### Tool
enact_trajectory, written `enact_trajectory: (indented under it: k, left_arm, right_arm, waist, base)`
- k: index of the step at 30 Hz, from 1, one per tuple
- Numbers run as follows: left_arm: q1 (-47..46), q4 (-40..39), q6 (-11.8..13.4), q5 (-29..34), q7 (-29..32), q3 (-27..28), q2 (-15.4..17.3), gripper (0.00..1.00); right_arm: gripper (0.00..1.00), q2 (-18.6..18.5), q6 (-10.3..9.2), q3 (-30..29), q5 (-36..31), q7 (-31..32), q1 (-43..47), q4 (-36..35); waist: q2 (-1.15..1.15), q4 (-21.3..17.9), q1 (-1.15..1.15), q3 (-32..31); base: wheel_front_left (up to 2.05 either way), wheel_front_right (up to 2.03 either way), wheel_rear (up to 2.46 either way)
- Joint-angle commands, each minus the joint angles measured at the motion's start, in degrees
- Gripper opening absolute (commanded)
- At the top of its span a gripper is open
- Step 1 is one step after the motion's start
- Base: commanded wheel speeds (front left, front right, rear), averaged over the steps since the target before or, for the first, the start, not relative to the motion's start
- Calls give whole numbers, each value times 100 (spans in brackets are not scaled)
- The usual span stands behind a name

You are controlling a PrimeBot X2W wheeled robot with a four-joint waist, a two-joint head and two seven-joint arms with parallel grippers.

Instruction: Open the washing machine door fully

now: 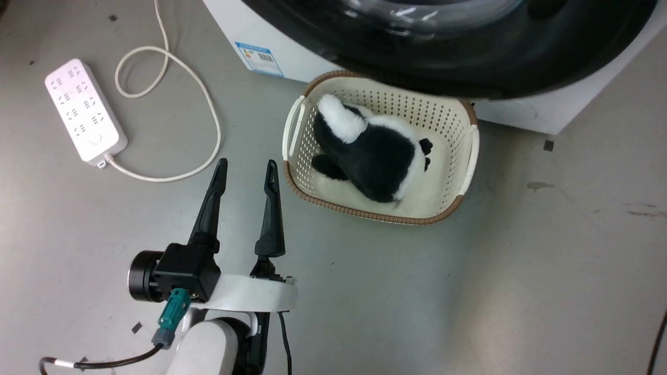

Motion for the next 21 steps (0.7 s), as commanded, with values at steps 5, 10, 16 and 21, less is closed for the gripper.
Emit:
enact_trajectory:
  k: [5,10,16,21]
  left_arm:
    - [-31,101,-8,-15,-80,19,10,100]
    - [141,224,-65,-73,-80,89,10,100]
    - [435,418,-223,-12,-80,128,10,100]
    - [655,561,-328,52,-80,92,10,100]
  right_arm:
    - [0,360,6,-59,238,522,567,-309]
    - [0,517,6,150,505,905,1394,-781]
    - [0,528,6,1150,1642,978,2210,-707]
    - [0,529,6,2310,2730,761,2885,-794]
  waist:
    - [0,-138,0,-337]
    - [0,-245,0,-736]
    - [0,-286,0,-1120]
    - [0,-276,0,-1341]
  base:
    - [0,0,0]
    - [0,0,0]
    - [0,0,0]
    - [0,0,0]
